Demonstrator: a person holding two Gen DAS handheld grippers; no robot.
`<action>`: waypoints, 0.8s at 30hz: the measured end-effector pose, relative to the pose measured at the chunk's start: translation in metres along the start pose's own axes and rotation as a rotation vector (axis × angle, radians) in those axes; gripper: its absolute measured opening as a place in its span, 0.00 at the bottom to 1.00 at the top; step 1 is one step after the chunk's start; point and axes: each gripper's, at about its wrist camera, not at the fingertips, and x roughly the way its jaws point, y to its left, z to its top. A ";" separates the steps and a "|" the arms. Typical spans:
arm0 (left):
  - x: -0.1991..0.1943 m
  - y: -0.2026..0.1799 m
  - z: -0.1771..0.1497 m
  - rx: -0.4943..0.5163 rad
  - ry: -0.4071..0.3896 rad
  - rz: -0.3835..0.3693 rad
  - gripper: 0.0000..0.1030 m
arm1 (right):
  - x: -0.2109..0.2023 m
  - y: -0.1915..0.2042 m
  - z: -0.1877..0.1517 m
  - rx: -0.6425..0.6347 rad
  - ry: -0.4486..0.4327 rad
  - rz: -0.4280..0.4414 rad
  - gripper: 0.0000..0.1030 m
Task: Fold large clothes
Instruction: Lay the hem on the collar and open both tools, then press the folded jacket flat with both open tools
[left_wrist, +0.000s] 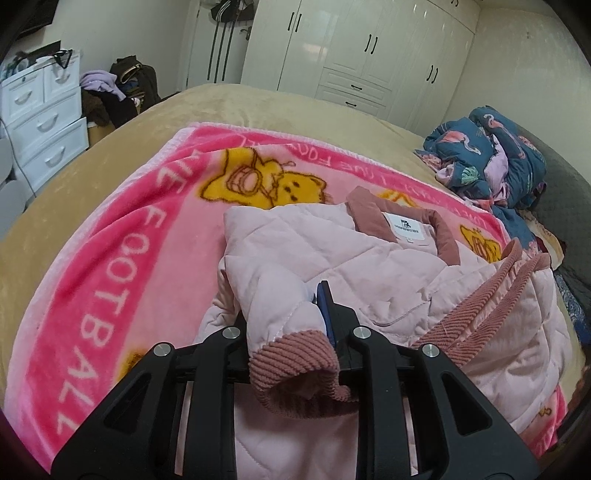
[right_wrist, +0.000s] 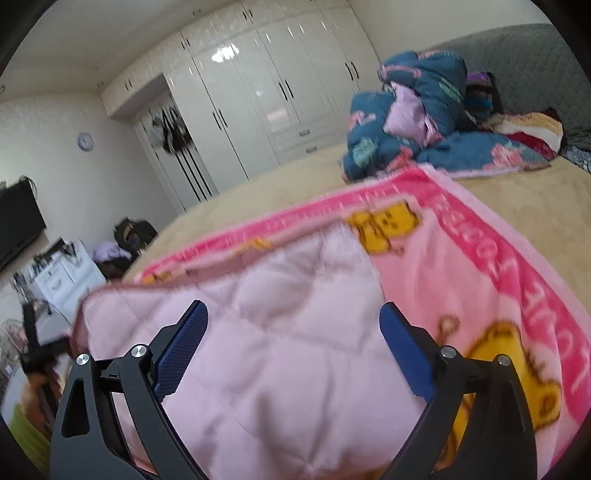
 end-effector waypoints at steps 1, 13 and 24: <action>0.000 0.000 0.000 0.001 0.000 0.000 0.16 | 0.001 -0.001 -0.002 -0.013 0.005 -0.018 0.91; -0.028 -0.009 0.004 0.004 -0.042 0.003 0.29 | 0.006 0.003 -0.011 -0.070 0.002 -0.058 0.94; -0.079 -0.025 0.009 0.070 -0.205 0.049 0.91 | 0.005 -0.003 -0.009 -0.060 0.004 -0.056 0.95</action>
